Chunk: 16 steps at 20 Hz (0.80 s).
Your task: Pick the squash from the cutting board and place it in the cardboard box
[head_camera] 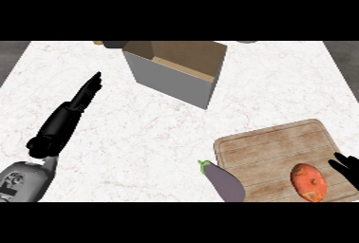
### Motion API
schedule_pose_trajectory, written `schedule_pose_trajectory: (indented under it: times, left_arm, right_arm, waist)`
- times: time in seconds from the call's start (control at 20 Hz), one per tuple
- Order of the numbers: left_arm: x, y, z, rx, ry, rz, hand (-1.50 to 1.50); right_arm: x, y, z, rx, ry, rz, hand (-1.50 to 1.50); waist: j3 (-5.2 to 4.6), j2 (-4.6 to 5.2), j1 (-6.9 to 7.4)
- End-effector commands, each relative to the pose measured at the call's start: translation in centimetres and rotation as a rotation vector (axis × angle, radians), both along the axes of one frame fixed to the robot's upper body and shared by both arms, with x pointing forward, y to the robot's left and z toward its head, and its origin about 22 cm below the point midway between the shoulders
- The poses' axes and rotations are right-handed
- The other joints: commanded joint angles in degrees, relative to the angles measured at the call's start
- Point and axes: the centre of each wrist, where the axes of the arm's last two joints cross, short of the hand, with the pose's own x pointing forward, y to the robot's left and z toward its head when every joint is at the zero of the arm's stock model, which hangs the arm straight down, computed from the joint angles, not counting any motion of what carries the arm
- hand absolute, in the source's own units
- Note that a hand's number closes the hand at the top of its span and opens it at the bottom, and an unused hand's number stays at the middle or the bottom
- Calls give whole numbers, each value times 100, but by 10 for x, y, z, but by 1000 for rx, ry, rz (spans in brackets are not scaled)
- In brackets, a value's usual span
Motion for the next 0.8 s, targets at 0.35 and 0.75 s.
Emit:
schedule_pose_trajectory:
  times: [0.35,0.75]
  left_arm:
    - [4,2,12,10,-5,4,0]
    - [-1,8,9,1,-3,-10,0]
  right_arm:
    - [12,24,-19,-144,-40,-54,-150]
    - [24,38,-66,-171,-21,-54,-150]
  waist:
    - [6,-6,1]
    - [7,-5,21]
